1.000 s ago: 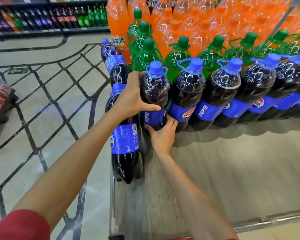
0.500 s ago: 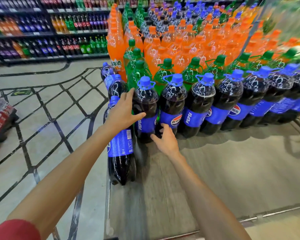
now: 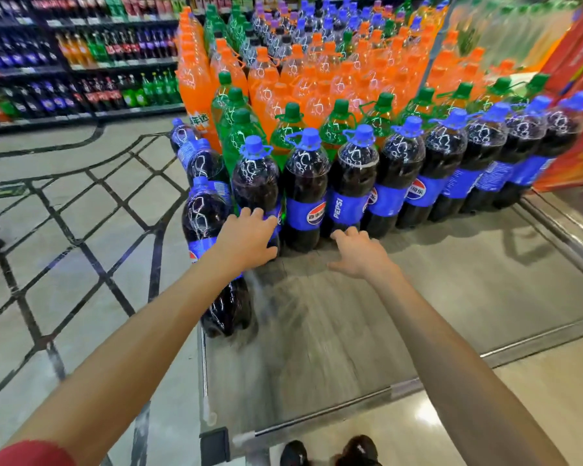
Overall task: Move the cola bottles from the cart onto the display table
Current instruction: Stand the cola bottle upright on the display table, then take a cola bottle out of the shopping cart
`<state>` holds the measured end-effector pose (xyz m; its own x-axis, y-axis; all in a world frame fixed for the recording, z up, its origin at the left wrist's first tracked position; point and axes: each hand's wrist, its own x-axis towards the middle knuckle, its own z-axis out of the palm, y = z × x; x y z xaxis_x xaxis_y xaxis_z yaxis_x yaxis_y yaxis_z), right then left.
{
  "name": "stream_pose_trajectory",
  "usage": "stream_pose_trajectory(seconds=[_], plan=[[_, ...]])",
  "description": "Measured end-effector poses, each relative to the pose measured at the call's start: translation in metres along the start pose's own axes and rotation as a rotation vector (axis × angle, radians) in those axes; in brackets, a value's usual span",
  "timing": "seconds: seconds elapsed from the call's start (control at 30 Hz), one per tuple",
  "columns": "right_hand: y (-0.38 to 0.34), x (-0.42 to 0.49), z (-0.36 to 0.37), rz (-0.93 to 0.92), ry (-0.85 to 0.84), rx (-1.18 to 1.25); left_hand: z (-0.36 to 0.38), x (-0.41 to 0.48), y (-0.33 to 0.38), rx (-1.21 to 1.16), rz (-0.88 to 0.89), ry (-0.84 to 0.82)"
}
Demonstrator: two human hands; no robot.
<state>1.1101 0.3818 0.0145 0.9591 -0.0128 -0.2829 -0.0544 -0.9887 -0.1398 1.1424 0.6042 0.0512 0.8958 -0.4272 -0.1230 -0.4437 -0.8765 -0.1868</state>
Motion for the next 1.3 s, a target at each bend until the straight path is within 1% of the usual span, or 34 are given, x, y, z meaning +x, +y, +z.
stream_pose_trajectory(seconds=[0.1,0.27,0.47,0.67,0.8,0.97,1.13,1.3], plan=[[0.021,-0.022,-0.004,0.049,0.005,-0.036,0.001,0.012,0.027,0.052,0.053,-0.029],[0.072,-0.073,-0.013,0.191,0.005,-0.074,-0.014,0.025,0.085,0.06,0.157,-0.048],[0.13,-0.152,-0.014,0.364,0.036,-0.07,-0.045,0.022,0.172,0.055,0.328,0.016],[0.174,-0.251,0.001,0.539,0.05,-0.004,-0.066,-0.008,0.269,0.082,0.507,0.031],[0.199,-0.34,0.022,0.653,0.072,0.059,-0.074,-0.054,0.335,0.069,0.666,0.051],[0.219,-0.462,0.051,0.831,0.087,0.111,-0.087,-0.136,0.418,0.018,0.869,0.088],[0.223,-0.583,0.092,0.98,0.128,0.151,-0.089,-0.225,0.494,-0.003,1.024,0.084],[0.217,-0.689,0.13,1.114,0.192,0.198,-0.078,-0.315,0.562,0.041,1.151,0.139]])
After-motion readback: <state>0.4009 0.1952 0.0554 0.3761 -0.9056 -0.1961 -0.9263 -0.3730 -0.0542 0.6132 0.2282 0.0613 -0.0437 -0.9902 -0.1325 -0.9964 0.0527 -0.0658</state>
